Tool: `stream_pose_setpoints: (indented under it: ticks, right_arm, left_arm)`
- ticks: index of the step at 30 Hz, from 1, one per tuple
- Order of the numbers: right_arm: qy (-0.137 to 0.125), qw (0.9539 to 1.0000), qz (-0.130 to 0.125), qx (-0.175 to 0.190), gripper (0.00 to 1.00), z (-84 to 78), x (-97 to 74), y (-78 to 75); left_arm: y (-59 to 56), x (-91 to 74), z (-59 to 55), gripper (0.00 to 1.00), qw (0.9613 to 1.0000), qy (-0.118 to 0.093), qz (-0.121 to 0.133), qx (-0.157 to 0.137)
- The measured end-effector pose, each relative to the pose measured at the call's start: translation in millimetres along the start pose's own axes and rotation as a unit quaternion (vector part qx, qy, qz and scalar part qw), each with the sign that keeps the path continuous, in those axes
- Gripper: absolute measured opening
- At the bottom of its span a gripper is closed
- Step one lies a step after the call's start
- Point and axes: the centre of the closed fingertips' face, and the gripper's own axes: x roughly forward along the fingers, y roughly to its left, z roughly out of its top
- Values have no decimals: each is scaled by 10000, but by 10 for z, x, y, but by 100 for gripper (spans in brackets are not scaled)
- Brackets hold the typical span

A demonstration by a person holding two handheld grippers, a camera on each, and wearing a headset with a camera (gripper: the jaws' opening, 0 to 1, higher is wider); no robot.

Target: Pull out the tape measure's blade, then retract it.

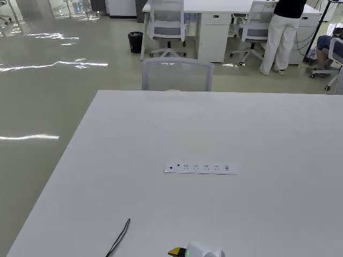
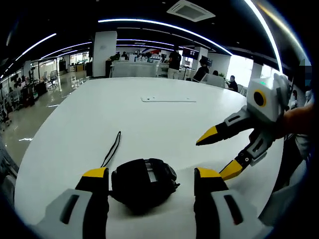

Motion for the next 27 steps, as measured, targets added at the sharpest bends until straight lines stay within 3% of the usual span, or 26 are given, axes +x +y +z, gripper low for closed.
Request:
stream_pose_setpoints:
  ticks: [11,17,22,27]
  right_arm:
    - [-60,9992,-287,283,56,-41,-251,60]
    - [-98,9978,-467,461,63,-43,-376,82]
    - [-159,9964,-615,555,65,-58,-480,88]
    - [-218,9945,-773,674,69,-83,-604,74]
  left_arm:
    - [-97,-113,-29,73,9963,217,-564,605]
    - [-15,-216,-54,73,9951,244,-751,599]
    - [94,-277,-53,73,9953,226,-746,577]
    - [134,-354,-17,78,9946,199,-821,607]
